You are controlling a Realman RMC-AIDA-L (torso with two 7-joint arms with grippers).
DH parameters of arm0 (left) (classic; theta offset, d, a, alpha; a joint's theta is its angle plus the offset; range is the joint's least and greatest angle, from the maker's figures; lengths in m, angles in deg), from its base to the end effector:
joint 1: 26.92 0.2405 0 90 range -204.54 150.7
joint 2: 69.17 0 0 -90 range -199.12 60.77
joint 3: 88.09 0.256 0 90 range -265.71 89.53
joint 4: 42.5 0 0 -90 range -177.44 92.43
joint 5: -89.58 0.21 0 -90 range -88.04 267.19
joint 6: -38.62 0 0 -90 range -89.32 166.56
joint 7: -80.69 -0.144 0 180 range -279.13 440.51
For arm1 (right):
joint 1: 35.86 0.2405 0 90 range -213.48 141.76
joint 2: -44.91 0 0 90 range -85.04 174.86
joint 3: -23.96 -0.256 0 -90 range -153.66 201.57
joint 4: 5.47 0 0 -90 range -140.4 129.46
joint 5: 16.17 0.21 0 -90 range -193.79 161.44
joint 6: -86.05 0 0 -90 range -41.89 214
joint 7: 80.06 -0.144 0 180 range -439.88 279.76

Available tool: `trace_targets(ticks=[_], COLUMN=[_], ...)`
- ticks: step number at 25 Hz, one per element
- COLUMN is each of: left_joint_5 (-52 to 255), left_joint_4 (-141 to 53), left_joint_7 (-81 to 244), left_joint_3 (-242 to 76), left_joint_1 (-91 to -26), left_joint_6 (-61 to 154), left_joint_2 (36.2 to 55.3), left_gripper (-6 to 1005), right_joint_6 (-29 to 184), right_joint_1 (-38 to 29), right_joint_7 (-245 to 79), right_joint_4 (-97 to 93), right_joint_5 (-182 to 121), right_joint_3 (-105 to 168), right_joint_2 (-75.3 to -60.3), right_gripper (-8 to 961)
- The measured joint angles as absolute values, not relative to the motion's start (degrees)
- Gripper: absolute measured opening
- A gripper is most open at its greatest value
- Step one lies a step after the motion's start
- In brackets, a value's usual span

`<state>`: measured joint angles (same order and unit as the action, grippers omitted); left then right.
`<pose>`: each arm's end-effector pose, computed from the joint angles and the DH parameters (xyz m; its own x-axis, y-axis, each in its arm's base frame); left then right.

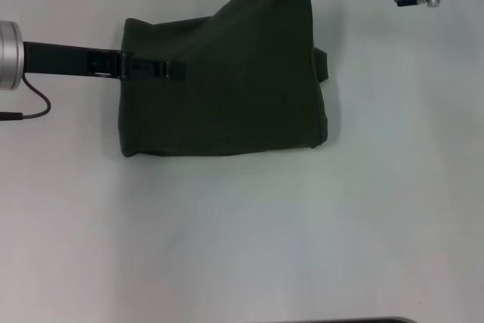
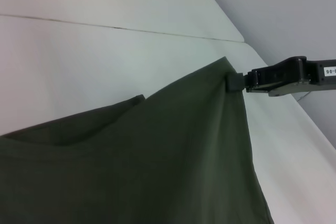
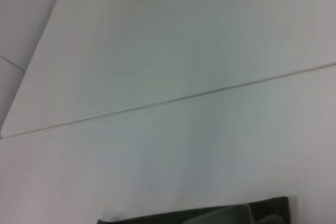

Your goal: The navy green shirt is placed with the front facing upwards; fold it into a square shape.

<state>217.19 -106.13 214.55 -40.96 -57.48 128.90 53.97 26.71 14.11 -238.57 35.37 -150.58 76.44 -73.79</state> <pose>-0.2218 0.3475 0.0213 0.4974 0.7996 0.3365 0.8561 -0.5151 -0.0414 0.1842 0.4508 -0.0102 0.2264 -0.8516 -0.4727 -0.9726 -0.1709 -0.1580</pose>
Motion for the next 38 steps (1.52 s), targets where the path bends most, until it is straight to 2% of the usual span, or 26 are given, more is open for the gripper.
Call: trace_targets(ticks=[4, 9, 17, 25, 29, 38], left_joint_5=[217.2, 217.2, 217.2, 217.2, 217.2, 217.2], left_joint_4=[-106.1, -106.1, -105.2, -104.3, -103.9, -102.5], left_joint_7=[214.6, 214.6, 214.6, 214.6, 214.6, 214.6], left_joint_3=[-41.0, -41.1, -41.2, -41.3, -41.3, -41.2], left_joint_1=[-57.7, -57.8, -57.6, -58.2, -58.5, -58.6], left_joint_6=[128.9, 128.2, 126.9, 126.6, 126.5, 126.3], left_joint_2=[53.90, 53.77, 53.36, 53.22, 53.24, 53.26], left_gripper=[847, 848, 848, 847, 847, 848], right_joint_6=[27.8, 23.7, 19.9, 22.9, 26.1, 32.9], right_joint_1=[14.1, 14.4, 14.7, 11.6, 10.5, 12.8], right_joint_7=[-238.5, -236.3, -233.2, -236.5, -236.3, -233.9], right_joint_4=[35.4, 37.1, 38.1, 38.5, 37.7, 32.4], right_joint_5=[-150.6, -147.0, -143.0, -148.1, -148.1, -148.1], right_joint_3=[77.5, 78.0, 78.0, 77.4, 77.4, 77.7], right_joint_2=[-73.63, -74.36, -74.61, -73.08, -72.81, -73.71], right_gripper=[13, 14, 14, 13, 13, 14])
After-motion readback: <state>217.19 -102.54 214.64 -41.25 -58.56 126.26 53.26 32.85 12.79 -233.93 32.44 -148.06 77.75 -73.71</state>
